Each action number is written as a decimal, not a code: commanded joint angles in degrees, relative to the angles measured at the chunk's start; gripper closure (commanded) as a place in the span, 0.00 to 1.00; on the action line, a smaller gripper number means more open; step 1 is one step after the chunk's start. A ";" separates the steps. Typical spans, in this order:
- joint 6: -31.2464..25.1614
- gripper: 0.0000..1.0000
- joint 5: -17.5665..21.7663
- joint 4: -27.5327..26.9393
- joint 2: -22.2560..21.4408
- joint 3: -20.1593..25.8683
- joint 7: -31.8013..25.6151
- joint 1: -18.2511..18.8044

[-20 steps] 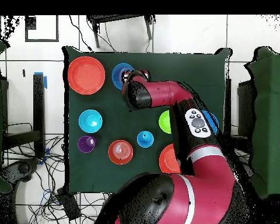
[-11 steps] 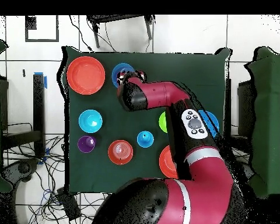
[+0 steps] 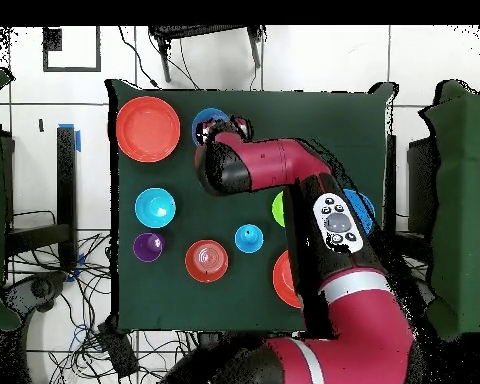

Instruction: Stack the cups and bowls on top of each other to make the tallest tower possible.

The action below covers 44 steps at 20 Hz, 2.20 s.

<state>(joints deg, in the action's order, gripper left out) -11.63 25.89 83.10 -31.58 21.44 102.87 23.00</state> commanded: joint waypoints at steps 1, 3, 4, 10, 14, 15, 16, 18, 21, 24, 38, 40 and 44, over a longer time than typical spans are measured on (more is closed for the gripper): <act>-6.32 0.00 0.18 4.62 -2.88 2.18 0.01 0.03; -6.40 0.00 0.22 4.37 -2.66 2.10 -0.03 -0.03; -6.37 0.00 0.24 4.27 -2.55 2.23 -0.13 0.08; -6.74 0.00 0.12 4.24 -3.01 1.94 0.12 -0.25; -6.57 0.00 0.27 4.36 -3.03 1.50 0.47 -0.63; -6.77 0.00 0.21 4.35 -3.04 1.38 0.56 -0.81; -7.15 0.00 0.13 4.30 -3.01 1.33 0.49 -0.87; -7.49 0.00 0.15 4.32 -3.06 1.14 0.47 -1.12; -8.99 0.00 0.23 4.39 -3.34 0.73 -0.09 -1.61; -11.91 0.00 -0.13 4.92 -3.81 -1.14 0.54 -2.78; -8.22 0.00 1.63 7.26 -3.33 -4.66 3.92 -5.60; -5.28 0.00 1.37 8.31 -3.48 -4.54 5.05 -4.97; -1.92 0.00 0.81 9.03 -3.69 -3.95 6.06 -3.51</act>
<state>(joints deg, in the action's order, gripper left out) -16.38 25.90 88.16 -35.66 18.49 102.87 18.62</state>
